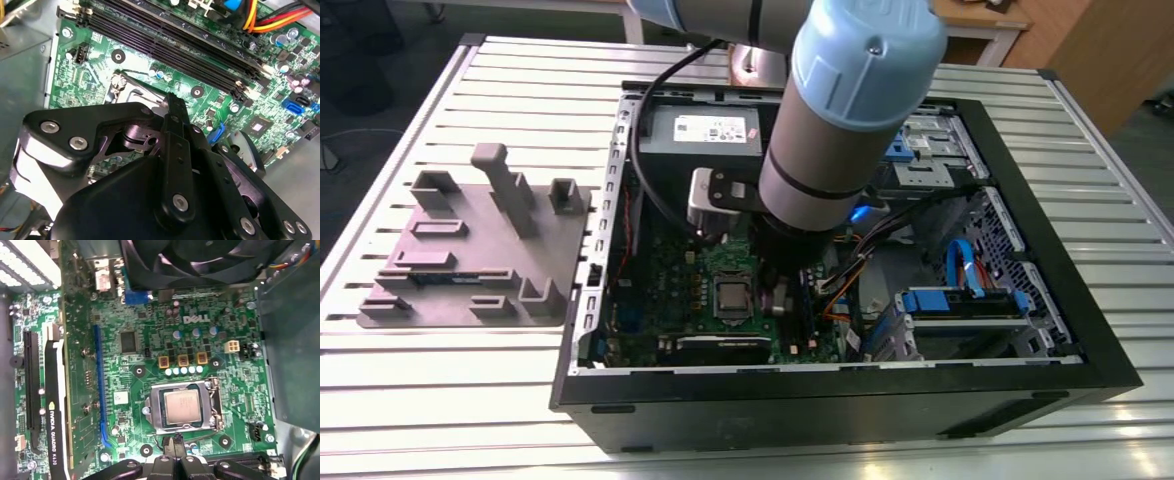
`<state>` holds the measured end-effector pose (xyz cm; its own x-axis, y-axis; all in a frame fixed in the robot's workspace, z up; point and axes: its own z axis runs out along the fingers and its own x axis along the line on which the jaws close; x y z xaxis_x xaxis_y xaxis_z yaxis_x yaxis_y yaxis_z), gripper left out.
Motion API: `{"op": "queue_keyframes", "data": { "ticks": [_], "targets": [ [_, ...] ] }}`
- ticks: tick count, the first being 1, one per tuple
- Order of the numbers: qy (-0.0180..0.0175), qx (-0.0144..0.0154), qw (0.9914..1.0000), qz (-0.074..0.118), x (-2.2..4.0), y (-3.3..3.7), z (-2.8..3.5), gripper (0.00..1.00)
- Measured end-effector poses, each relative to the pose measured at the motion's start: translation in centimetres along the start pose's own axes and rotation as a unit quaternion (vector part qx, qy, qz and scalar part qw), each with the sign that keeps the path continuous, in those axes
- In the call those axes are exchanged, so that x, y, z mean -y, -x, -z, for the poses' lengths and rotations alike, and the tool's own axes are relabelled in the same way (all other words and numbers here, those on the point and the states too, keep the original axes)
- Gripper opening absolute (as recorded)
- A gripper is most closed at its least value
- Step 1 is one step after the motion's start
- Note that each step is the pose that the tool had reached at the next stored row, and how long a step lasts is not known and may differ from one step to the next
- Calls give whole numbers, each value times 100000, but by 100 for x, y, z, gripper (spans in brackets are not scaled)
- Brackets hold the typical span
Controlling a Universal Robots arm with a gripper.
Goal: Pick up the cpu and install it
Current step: 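Install the first cpu locking lever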
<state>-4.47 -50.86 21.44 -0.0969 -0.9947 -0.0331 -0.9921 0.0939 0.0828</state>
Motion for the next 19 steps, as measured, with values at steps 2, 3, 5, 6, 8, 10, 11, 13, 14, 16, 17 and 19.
{"op": "queue_keyframes", "data": {
  "ticks": [2,3,5,6,8,10,11,13,14,16,17,19],
  "targets": [
    [32,-73,99996,928,1,0,-16,10],
    [39,-95,99993,1203,2,-1,-25,10],
    [51,-130,99988,1571,4,-1,-43,10],
    [58,-148,99985,1729,4,-2,-50,10],
    [67,-169,99979,2057,5,-2,-64,10],
    [85,-217,99968,2521,6,-4,-74,10],
    [79,-310,99930,3730,7,-10,-89,10],
    [-79,-302,99929,3746,8,-10,-99,10],
    [-126,-297,99929,3752,8,-10,-106,10],
    [-169,-294,99929,3747,8,-11,-119,10],
    [-176,-300,99929,3749,8,-12,-124,10],
    [-205,-295,99929,3748,9,-12,-140,10]
  ]
}}
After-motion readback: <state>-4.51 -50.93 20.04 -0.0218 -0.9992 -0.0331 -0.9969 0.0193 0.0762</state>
